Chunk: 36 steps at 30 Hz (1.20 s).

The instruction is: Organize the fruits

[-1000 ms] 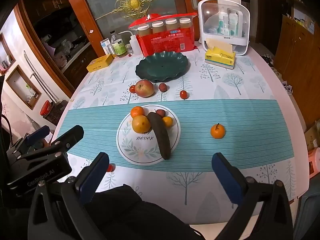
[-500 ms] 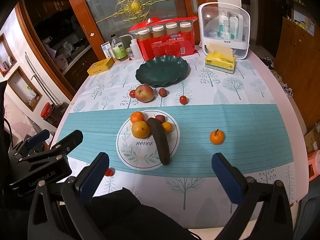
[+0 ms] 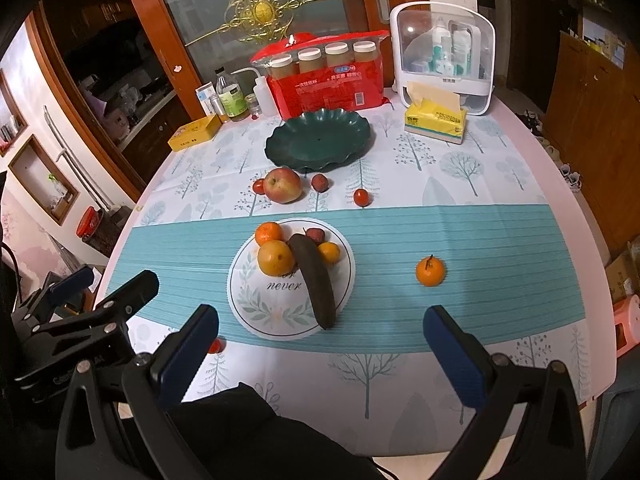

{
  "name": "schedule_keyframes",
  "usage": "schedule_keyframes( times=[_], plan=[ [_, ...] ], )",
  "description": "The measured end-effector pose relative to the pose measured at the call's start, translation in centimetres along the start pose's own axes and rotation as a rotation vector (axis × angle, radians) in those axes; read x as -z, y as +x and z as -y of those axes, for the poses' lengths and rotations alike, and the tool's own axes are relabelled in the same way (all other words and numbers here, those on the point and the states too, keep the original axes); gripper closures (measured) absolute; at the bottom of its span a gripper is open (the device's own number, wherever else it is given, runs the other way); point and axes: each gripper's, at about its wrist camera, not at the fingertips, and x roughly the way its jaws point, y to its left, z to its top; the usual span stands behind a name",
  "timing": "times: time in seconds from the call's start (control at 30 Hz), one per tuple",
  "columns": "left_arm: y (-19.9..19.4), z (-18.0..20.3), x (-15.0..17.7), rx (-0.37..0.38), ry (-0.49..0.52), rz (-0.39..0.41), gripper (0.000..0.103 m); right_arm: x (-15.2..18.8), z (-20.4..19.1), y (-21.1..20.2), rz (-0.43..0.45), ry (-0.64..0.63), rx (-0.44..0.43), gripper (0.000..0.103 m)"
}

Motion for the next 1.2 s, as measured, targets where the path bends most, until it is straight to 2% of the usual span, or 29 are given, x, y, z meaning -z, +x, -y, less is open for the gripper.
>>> schedule_keyframes(
  times=[0.53, 0.97, 1.2],
  plan=[
    [-0.2, -0.2, 0.6, 0.017, 0.008, -0.045, 0.002, 1.0, -0.4, -0.2, -0.011, 0.004, 0.036, 0.001],
    [0.0, -1.5, 1.2, 0.029, -0.014, -0.068, 0.002, 1.6, -0.4, -0.9, 0.034, 0.016, 0.066, 0.001],
    [1.4, -2.8, 1.2, 0.034, -0.055, -0.126, 0.002, 1.5, 0.4, -0.4, 0.058, 0.021, 0.084, 0.001]
  ],
)
